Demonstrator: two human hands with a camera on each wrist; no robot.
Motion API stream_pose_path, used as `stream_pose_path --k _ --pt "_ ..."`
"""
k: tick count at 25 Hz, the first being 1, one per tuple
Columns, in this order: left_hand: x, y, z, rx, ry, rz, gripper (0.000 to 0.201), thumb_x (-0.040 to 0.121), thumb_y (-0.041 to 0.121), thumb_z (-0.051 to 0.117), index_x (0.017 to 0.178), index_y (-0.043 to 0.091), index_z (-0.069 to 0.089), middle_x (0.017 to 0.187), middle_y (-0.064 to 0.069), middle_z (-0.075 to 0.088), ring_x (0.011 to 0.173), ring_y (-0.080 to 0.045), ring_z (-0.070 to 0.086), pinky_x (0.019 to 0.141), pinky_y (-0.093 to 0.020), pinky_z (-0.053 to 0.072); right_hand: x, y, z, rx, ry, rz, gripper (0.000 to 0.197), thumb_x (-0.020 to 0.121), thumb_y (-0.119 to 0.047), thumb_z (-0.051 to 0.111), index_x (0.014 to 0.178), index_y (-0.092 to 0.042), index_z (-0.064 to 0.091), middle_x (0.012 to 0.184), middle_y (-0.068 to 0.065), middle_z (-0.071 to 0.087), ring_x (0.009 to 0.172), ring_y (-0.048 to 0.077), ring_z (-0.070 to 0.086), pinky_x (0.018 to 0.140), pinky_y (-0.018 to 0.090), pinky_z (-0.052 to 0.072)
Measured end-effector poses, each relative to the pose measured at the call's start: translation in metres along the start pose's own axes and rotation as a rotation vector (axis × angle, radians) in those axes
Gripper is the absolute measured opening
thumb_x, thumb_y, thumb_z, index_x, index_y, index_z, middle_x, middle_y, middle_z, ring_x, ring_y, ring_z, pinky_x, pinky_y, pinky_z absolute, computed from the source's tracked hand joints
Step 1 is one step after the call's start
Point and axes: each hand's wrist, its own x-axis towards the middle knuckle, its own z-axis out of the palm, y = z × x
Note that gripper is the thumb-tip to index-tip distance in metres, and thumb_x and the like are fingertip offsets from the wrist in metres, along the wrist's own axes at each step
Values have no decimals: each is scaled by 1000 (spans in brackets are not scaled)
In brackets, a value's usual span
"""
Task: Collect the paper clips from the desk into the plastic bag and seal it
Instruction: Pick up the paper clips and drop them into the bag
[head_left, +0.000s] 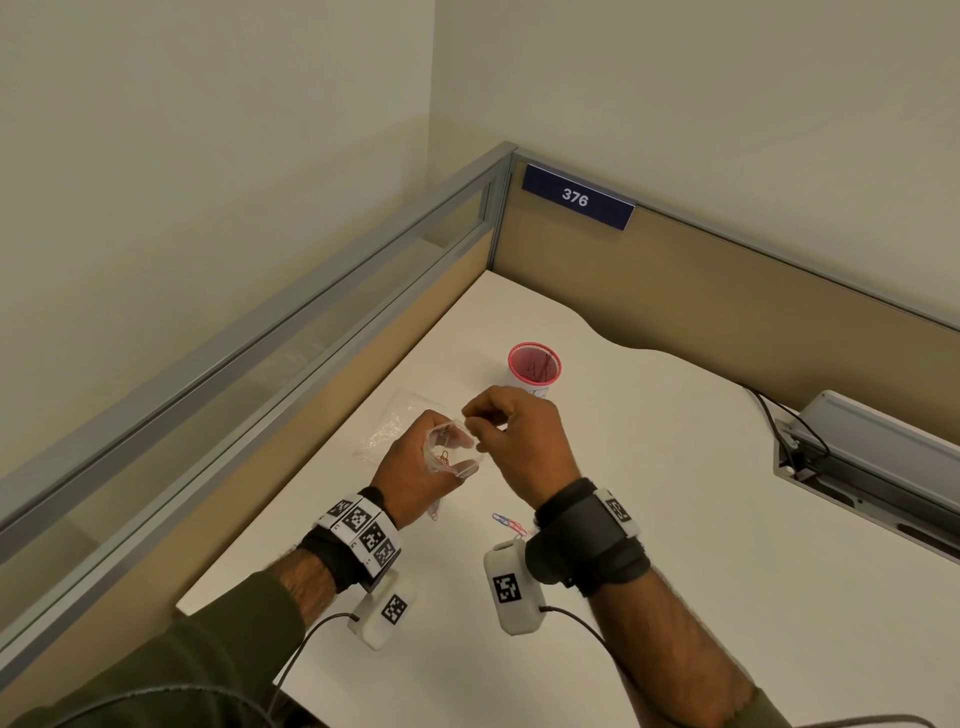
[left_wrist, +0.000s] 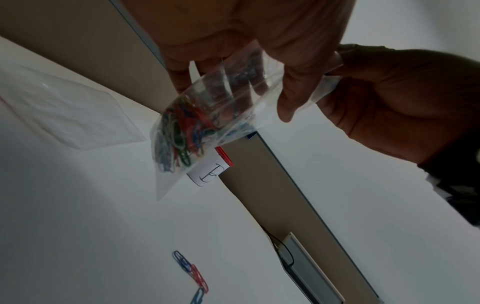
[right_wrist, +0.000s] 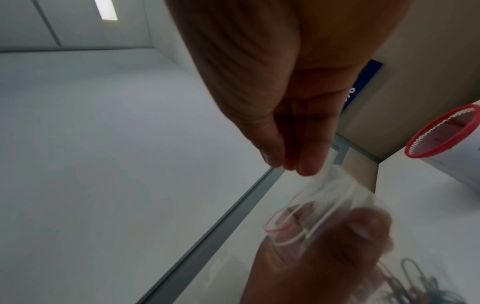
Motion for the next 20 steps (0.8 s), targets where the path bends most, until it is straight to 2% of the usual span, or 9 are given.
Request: stream_pose_path --k 3,5,7,10,12,15,17,20 --pt "-3 -4 -4 -58 11 -6 36 80 19 82 107 20 59 110 3 70 112 -15 66 98 -37 55 -5 27 -11 -18 94 28 9 89 -12 62 93 -16 68 90 -2 68 81 14 64 74 29 57" --pt "-5 -8 -8 -75 24 -13 35 79 17 82 106 19 60 111 3 70 112 -12 66 99 -37 54 -17 60 -12 -106 62 90 9 87 -12 63 91 -16 69 90 -2 67 80 15 63 75 30 55" --pt "-5 -11 -13 -84 32 -15 35 79 16 82 106 19 60 112 3 71 113 -12 66 100 -37 53 -41 96 -7 -229 -50 183 8 86 -13 65 89 -16 71 87 -2 66 78 14 60 77 29 52" --pt "-5 -15 -18 -75 36 -9 35 78 18 82 106 21 61 112 1 70 113 -13 65 100 -39 54 -86 134 3 -314 -235 329 9 86 -17 64 91 -19 71 86 -7 60 84 14 59 78 21 45" --pt "-5 -16 -19 -67 41 -16 35 79 17 83 107 20 61 112 1 70 113 -14 65 99 -38 54 -108 144 15 -341 -342 360 11 85 -22 63 93 -21 70 88 -9 55 87 13 56 77 19 41" --pt "-5 -14 -14 -70 30 -14 37 79 16 83 108 17 60 112 1 70 114 -15 65 99 -37 54 -123 141 37 -440 -488 364 13 85 -28 62 95 -19 65 90 -6 49 88 17 53 75 23 39" --pt "-5 -12 -11 -70 31 -7 37 79 14 83 108 14 60 112 1 70 114 -14 65 99 -35 54 -117 138 47 -513 -482 336 12 87 -25 59 93 -16 63 91 -4 50 93 23 57 73 26 39" --pt "-5 -9 -10 -76 30 -2 37 79 13 82 108 12 60 112 1 71 113 -14 65 99 -32 52 -95 140 52 -525 -383 340 12 88 -22 56 94 -15 64 102 3 61 96 24 59 75 31 44"
